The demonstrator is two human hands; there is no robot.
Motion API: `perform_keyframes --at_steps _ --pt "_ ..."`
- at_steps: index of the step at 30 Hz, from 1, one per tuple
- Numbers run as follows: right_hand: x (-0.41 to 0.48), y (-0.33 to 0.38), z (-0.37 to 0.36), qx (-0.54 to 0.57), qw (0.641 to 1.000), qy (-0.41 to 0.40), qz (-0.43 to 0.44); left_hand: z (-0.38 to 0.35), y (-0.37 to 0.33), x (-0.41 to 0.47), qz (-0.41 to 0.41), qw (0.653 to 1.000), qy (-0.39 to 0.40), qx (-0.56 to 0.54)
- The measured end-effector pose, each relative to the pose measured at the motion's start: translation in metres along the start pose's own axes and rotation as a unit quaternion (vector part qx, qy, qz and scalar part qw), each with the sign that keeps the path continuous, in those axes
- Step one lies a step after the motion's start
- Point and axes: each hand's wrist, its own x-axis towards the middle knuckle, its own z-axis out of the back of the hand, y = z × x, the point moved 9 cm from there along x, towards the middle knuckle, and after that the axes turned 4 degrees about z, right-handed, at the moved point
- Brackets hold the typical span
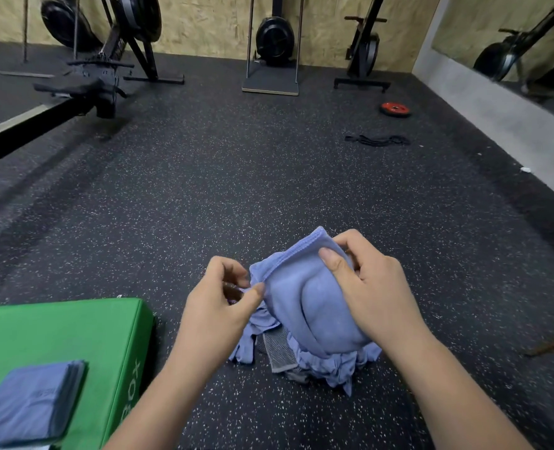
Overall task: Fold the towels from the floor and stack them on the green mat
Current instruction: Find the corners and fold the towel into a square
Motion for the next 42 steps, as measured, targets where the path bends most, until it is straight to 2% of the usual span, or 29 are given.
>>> perform_keyframes --at_steps 3,7,9,12,17,23,26,34,38,42 --pt "0.0 -0.008 0.009 -0.006 0.999 -0.038 -0.021 -0.022 0.008 -0.012 0.042 0.999 0.008 -0.002" --pt "0.001 -0.015 0.019 0.018 0.995 -0.088 -0.05 -0.068 0.019 -0.034 0.094 0.99 0.095 -0.047" --pt "0.0 -0.017 0.021 0.025 0.993 -0.103 -0.059 -0.084 0.02 -0.044 0.098 0.986 0.122 -0.056" --pt "-0.001 -0.016 0.02 0.032 0.991 -0.11 -0.062 -0.094 0.02 -0.049 0.091 0.987 0.117 -0.068" --pt "0.0 -0.016 0.019 0.028 0.992 -0.107 -0.066 -0.099 0.022 -0.044 0.093 0.975 0.133 -0.151" --pt "0.003 -0.022 0.035 0.022 0.988 -0.134 -0.077 -0.08 0.026 -0.026 0.043 0.992 0.093 -0.077" --pt "0.002 -0.023 0.034 0.017 0.988 -0.131 -0.084 -0.073 0.023 -0.019 0.025 0.992 0.096 -0.08" --pt "0.002 -0.031 0.034 0.028 0.985 -0.133 -0.11 -0.079 0.038 -0.019 0.083 0.98 0.141 -0.114" --pt "0.003 -0.038 0.038 0.029 0.981 -0.146 -0.123 -0.068 0.035 -0.018 0.05 0.996 0.072 0.018" --pt "0.004 -0.042 0.045 0.036 0.978 -0.16 -0.13 -0.061 0.008 -0.029 -0.037 0.998 0.033 0.029"
